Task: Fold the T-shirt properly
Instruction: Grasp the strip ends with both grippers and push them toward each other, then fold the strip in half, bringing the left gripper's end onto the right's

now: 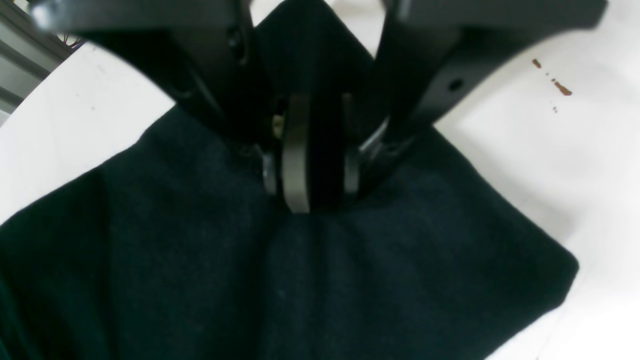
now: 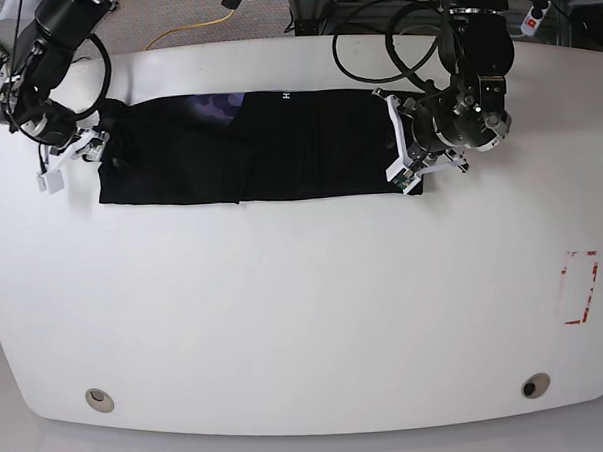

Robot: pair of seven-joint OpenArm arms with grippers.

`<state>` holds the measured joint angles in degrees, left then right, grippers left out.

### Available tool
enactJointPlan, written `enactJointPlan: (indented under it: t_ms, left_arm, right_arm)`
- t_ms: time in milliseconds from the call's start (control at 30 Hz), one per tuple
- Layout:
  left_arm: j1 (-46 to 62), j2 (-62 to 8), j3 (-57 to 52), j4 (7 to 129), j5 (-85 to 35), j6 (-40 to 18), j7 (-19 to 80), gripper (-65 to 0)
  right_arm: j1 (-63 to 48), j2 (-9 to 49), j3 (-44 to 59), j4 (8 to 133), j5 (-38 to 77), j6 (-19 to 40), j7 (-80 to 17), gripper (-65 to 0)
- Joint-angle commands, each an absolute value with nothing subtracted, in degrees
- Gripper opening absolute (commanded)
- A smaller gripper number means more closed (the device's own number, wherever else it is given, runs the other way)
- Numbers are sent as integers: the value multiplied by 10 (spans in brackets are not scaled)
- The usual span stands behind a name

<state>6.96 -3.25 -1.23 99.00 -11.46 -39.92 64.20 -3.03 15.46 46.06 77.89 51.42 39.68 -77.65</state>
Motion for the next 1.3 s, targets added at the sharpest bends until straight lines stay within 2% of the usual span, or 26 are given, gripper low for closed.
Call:
enactJointPlan:
  t_ms: [0, 67, 133, 200, 367, 400, 467, 700, 867, 1033, 1267]
  left_arm:
    - [67, -33, -12, 996, -112, -400, 650, -586]
    - [66, -33, -12, 996, -112, -400, 650, -586]
    - [66, -34, -12, 996, -112, -400, 649, -586]
    - [65, -34, -12, 994, -112, -400, 649, -586]
    - [63, -32, -11, 991, -111, -400, 647, -583]
    - [63, -31, -11, 988, -111, -400, 647, -583]
    - [56, -29, -10, 975, -111, -400, 647, -583]
    - [9, 14, -9, 895, -112, -400, 647, -582]
    - [-23, 56, -9, 846, -112, -400, 647, -582]
    - [-29, 90, -8, 829, -112, -400, 647, -582]
    - [-29, 90, 7, 829, -111, -400, 647, -582]
  right_arm:
    - [-24, 153, 454, 788, 529, 400, -771, -68]
    - [-24, 138, 444, 788, 528, 400, -771, -70]
    - [-24, 126, 440, 788, 526, 400, -769, -117]
    - [-24, 120, 440, 788, 525, 400, -762, -212]
    - [-24, 124, 439, 789, 525, 400, -747, -555]
    - [-24, 127, 439, 791, 525, 400, -747, -599]
    - [-25, 138, 439, 816, 525, 400, -746, -642]
    - [-51, 142, 438, 1002, 479, 340, -747, -650]
    - [-70, 139, 393, 1124, 447, 333, -749, -650]
    - [-91, 133, 344, 1161, 455, 333, -749, -650]
    - [-91, 89, 314, 1160, 523, 333, -749, -650]
